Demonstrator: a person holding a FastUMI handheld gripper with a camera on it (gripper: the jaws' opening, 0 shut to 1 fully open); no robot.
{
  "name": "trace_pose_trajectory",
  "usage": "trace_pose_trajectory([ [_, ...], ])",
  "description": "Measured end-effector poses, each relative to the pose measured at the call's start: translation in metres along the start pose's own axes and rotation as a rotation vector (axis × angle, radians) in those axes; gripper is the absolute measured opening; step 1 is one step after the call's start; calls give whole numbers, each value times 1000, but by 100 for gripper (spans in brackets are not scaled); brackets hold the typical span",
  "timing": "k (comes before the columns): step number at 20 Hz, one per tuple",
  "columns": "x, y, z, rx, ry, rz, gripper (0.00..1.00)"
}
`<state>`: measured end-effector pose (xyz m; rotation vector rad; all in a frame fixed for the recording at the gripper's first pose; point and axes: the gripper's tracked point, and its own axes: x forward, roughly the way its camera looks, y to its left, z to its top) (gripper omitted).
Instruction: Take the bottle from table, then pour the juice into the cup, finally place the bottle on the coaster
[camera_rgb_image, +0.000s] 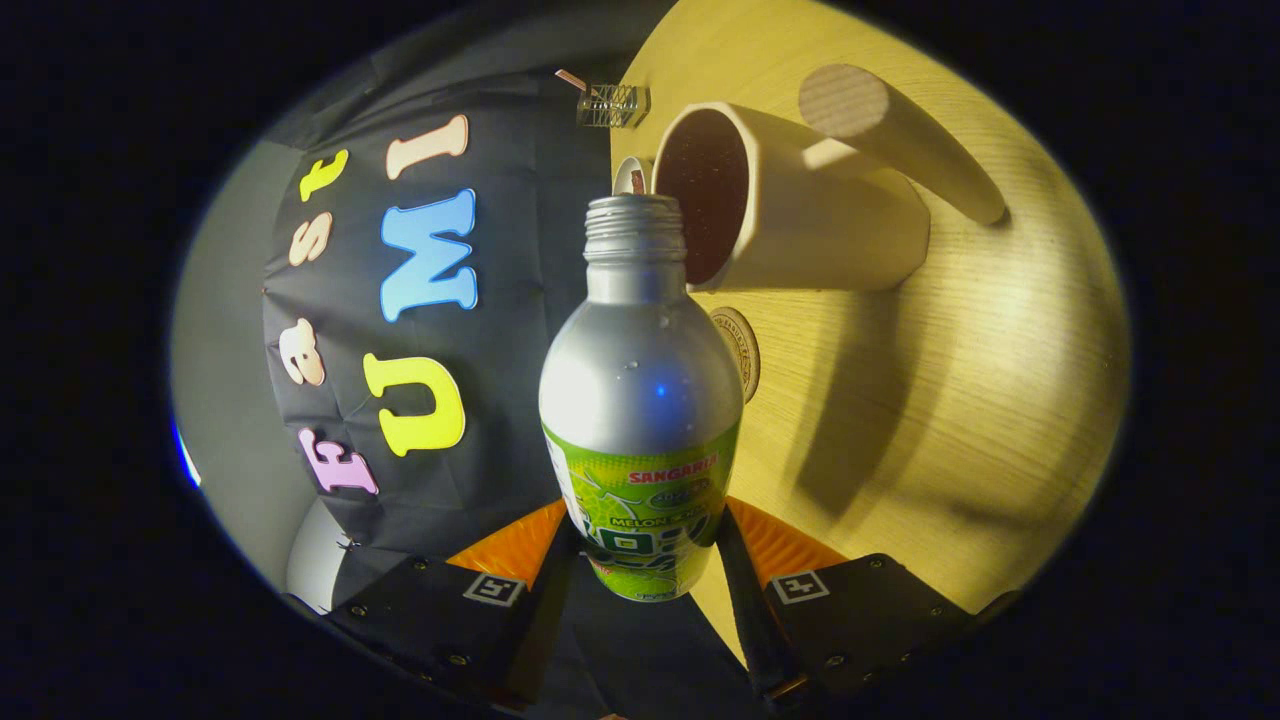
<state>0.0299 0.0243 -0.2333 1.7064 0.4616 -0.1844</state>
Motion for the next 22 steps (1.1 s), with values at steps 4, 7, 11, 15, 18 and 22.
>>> trace_pose_trajectory([
  [4,0,5,-2,40,10,4,75],
  [7,2,8,-3,81,12,11,75],
  [11,3,12,-7,112,33,25,75],
  [15,4,16,-7,152,40,31,75],
  [18,4,18,-6,175,41,34,75],
  [22,5,22,-7,205,42,38,75],
])
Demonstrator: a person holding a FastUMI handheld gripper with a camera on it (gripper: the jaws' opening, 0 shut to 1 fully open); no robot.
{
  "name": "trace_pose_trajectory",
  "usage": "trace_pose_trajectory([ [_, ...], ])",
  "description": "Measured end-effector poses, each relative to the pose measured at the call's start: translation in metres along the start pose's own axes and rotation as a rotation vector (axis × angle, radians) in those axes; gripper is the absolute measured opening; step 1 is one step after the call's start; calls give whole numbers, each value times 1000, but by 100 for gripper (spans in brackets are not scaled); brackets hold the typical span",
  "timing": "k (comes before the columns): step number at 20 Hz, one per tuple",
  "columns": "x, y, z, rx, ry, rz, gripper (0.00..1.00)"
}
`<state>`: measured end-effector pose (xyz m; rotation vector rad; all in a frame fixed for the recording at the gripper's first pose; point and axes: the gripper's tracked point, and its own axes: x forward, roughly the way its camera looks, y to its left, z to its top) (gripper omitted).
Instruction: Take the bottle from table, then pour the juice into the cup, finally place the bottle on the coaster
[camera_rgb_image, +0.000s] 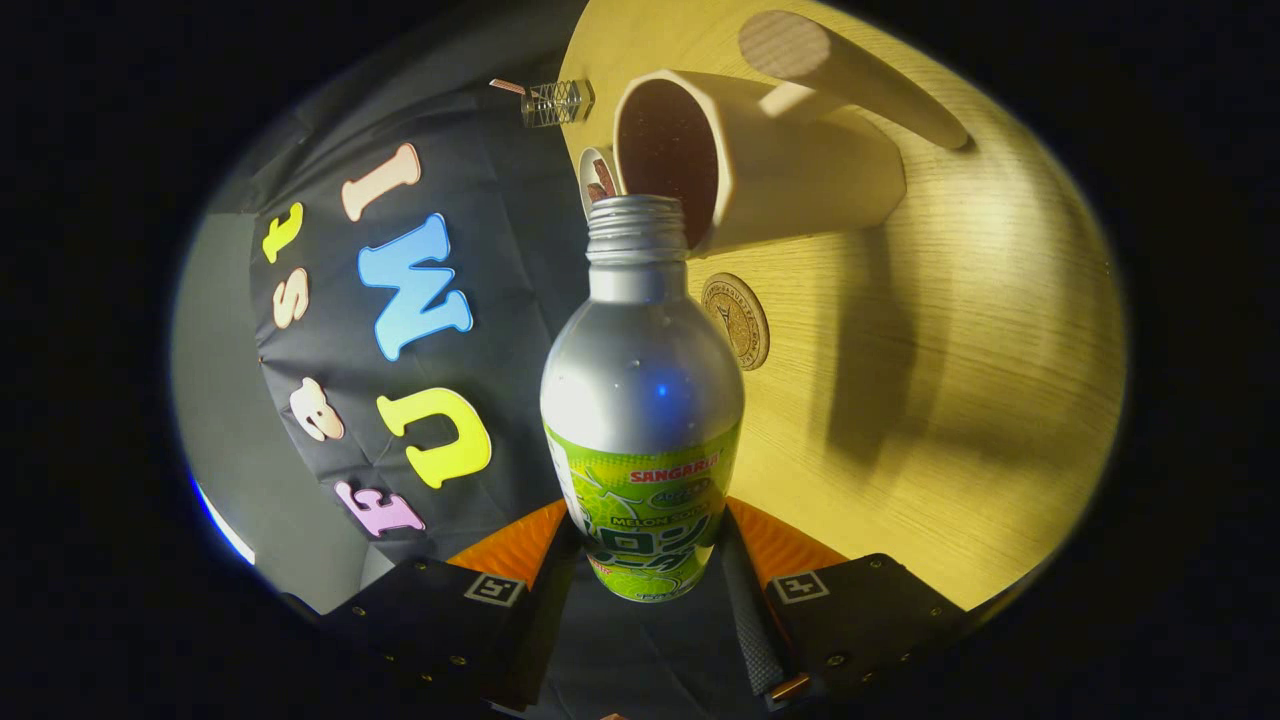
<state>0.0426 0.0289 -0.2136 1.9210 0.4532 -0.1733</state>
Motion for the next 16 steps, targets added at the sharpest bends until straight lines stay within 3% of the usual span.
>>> trace_pose_trajectory([
  [16,-2,19,-2,86,16,8,75],
])
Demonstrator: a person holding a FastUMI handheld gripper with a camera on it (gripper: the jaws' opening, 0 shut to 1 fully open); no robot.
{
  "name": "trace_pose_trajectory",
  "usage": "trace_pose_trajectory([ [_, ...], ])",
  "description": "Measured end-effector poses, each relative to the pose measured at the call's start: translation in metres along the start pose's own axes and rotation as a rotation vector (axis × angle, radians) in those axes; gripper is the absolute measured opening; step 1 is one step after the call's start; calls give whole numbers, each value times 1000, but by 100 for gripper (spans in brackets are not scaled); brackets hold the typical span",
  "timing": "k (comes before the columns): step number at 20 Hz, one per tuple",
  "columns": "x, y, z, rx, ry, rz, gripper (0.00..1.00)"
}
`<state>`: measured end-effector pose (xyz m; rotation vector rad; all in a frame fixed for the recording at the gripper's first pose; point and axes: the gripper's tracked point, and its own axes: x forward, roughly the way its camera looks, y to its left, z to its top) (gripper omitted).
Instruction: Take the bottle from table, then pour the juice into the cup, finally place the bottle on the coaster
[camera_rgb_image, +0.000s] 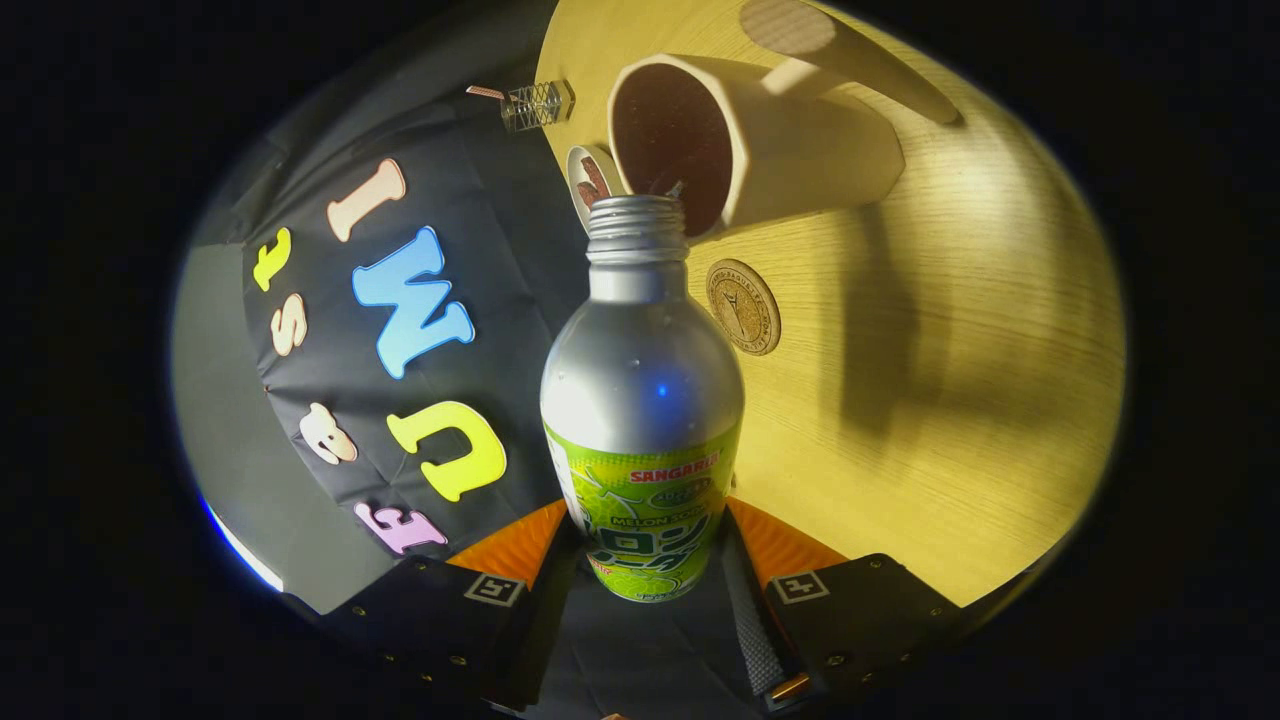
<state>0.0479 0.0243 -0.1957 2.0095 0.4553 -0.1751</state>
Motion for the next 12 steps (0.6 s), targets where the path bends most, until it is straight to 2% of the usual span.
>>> trace_pose_trajectory([
  [12,-4,10,-7,67,25,5,75],
])
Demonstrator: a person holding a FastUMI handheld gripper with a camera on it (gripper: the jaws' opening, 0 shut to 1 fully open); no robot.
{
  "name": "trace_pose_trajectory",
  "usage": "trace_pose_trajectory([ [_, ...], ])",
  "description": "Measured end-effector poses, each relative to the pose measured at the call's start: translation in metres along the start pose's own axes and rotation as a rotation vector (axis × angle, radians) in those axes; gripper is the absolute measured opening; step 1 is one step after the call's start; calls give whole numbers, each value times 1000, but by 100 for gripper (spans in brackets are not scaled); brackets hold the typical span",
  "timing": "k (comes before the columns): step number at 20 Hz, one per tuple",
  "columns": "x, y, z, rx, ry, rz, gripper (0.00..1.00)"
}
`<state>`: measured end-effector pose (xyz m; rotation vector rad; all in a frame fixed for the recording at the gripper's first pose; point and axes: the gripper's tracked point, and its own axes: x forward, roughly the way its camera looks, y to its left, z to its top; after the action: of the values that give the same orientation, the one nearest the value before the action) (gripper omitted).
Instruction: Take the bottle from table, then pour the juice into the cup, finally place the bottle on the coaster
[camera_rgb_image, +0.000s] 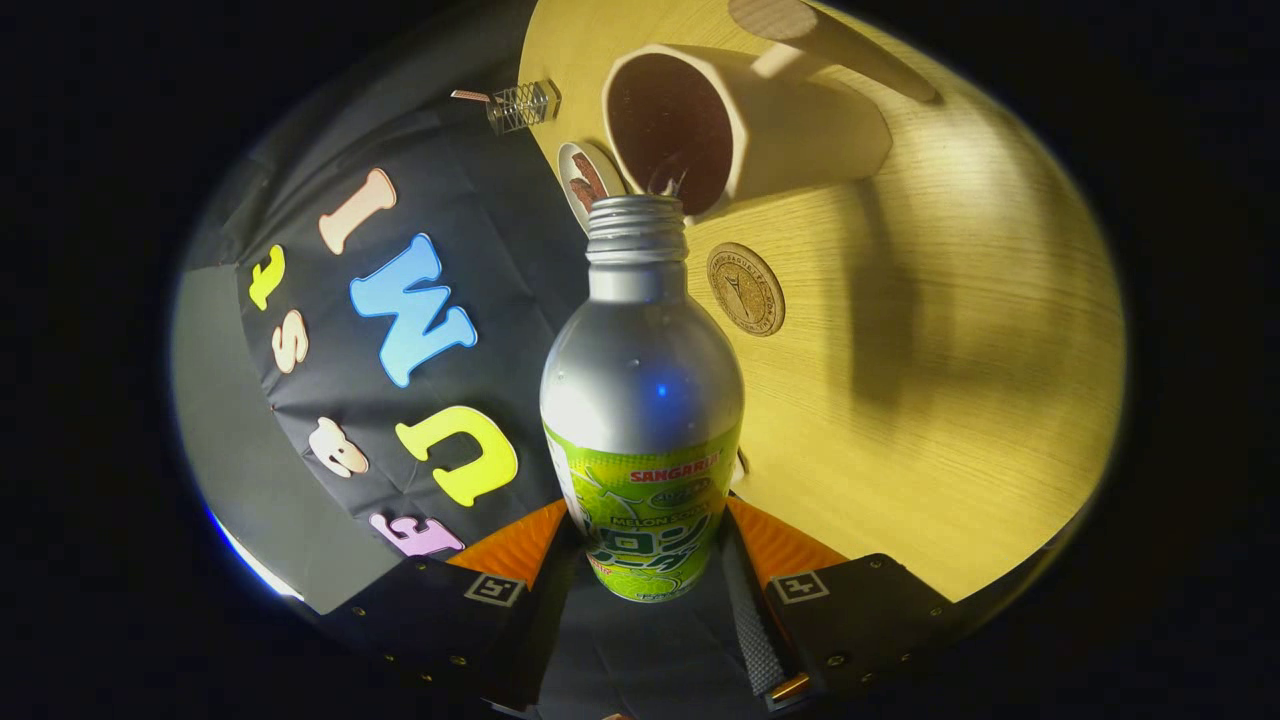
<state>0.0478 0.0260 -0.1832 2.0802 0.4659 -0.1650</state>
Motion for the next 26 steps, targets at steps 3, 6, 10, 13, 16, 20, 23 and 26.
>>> trace_pose_trajectory([
  [3,0,5,0,15,-4,7,75],
  [6,-2,9,-2,28,5,12,75],
  [10,-3,18,-1,58,8,25,75],
  [13,-3,25,-2,76,15,36,75],
  [16,-4,29,-3,95,18,41,74],
  [20,-6,33,-5,116,28,52,75],
  [23,-8,38,-5,136,32,63,74],
  [26,-9,43,-8,152,47,78,75],
])
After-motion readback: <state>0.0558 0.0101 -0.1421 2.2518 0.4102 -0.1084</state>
